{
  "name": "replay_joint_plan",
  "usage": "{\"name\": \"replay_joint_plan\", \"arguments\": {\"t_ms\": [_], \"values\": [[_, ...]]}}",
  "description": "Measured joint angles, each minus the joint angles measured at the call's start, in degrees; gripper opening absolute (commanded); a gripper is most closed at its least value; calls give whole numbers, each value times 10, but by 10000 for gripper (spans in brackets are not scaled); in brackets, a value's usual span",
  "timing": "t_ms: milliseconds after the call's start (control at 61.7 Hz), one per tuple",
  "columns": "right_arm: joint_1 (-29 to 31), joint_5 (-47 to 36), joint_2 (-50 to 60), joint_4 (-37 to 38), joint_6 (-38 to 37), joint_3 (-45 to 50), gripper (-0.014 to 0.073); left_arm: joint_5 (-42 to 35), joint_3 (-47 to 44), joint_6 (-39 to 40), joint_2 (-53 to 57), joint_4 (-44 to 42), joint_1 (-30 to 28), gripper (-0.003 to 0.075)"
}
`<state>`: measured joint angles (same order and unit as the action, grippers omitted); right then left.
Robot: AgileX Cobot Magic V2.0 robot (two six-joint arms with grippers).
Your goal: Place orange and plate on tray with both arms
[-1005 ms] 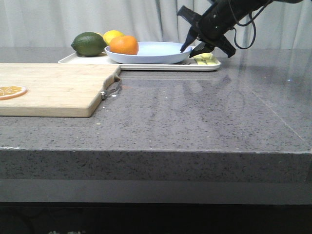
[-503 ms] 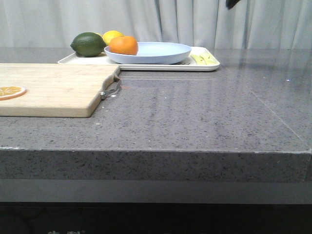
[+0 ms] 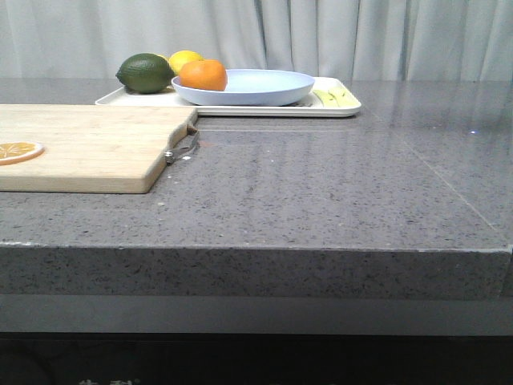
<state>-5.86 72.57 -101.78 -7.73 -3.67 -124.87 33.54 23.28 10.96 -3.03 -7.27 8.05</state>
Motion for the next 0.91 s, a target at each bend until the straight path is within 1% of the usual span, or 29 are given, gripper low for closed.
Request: {"name": "replay_joint_plan", "arguments": {"t_ms": [114, 211, 308, 373, 486, 568, 697, 811, 908], "values": [[19, 0, 79, -35, 41, 129, -67, 0, 0, 0, 0, 0, 0, -17], [53, 0, 131, -78, 79, 230, -67, 0, 0, 0, 0, 0, 0, -17], [91, -1, 191, -85, 106, 321, -67, 0, 0, 0, 0, 0, 0, -17], [112, -20, 238, -83, 126, 394, -67, 0, 0, 0, 0, 0, 0, -17], [125, -92, 332, -79, 158, 506, -67, 0, 0, 0, 0, 0, 0, -17], [125, -167, 404, -79, 195, 602, -67, 0, 0, 0, 0, 0, 0, -17], [118, -270, 501, -78, 242, 719, -67, 0, 0, 0, 0, 0, 0, -17], [105, -355, 597, -78, 256, 813, -67, 0, 0, 0, 0, 0, 0, -17], [94, -406, 675, -78, 259, 888, -67, 0, 0, 0, 0, 0, 0, -17]]}}
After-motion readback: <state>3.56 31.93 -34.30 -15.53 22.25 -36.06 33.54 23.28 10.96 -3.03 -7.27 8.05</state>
